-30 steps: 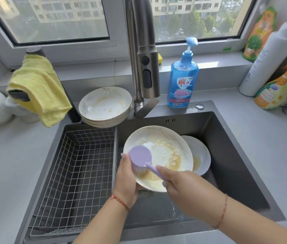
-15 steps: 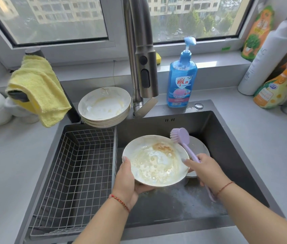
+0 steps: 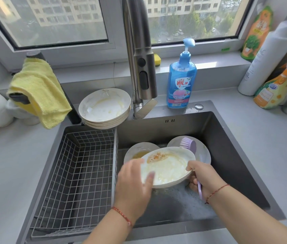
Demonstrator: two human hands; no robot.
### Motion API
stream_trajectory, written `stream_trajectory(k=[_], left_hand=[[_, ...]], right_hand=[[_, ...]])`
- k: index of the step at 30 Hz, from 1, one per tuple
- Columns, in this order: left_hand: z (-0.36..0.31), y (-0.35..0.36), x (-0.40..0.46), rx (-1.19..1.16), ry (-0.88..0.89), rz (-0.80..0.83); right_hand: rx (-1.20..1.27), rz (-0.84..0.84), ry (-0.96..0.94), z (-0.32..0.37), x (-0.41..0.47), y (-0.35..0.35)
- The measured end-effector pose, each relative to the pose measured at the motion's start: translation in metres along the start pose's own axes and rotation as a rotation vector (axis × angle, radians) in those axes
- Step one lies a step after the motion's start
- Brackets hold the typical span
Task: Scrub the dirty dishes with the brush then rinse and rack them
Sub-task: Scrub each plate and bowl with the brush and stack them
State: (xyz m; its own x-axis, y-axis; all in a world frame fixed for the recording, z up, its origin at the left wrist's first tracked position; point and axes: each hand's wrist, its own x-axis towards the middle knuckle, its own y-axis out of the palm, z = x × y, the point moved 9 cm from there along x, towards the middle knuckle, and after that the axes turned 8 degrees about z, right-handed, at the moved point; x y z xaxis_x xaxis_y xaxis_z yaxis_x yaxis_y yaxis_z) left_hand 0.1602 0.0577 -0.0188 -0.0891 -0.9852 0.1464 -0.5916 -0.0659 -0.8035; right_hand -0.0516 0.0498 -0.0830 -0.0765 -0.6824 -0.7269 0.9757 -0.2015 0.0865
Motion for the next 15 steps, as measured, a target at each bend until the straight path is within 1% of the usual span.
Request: stream_trajectory(k=[1,2,4,5,9,12,14,15], left_hand=[[-0.014,0.011,-0.007,0.048,0.148,0.032],[-0.027,0.021,-0.013,0.128,0.259,0.071],[-0.041,0.04,-0.018,0.294,0.391,0.107],[-0.044,0.044,-0.017,0.331,0.413,0.096],[-0.053,0.039,-0.011,0.414,0.449,-0.061],[-0.053,0.031,-0.011,0.38,0.497,-0.151],[-0.046,0.022,-0.004,0.288,0.428,-0.156],[-0.041,0.015,0.003,0.23,0.346,-0.137]], right_hand=[[-0.005,-0.011,0.008,-0.001,-0.001,0.001],[-0.006,-0.015,0.014,-0.002,-0.002,0.002],[-0.009,-0.011,0.019,-0.004,-0.005,0.007],[-0.014,-0.006,0.016,-0.005,-0.007,0.009],[-0.06,0.048,-0.024,-0.001,-0.017,0.023],[-0.092,0.09,-0.091,0.009,-0.025,0.028],[-0.124,0.121,-0.128,0.017,-0.029,0.028],[-0.146,0.123,-0.14,0.021,-0.029,0.025]])
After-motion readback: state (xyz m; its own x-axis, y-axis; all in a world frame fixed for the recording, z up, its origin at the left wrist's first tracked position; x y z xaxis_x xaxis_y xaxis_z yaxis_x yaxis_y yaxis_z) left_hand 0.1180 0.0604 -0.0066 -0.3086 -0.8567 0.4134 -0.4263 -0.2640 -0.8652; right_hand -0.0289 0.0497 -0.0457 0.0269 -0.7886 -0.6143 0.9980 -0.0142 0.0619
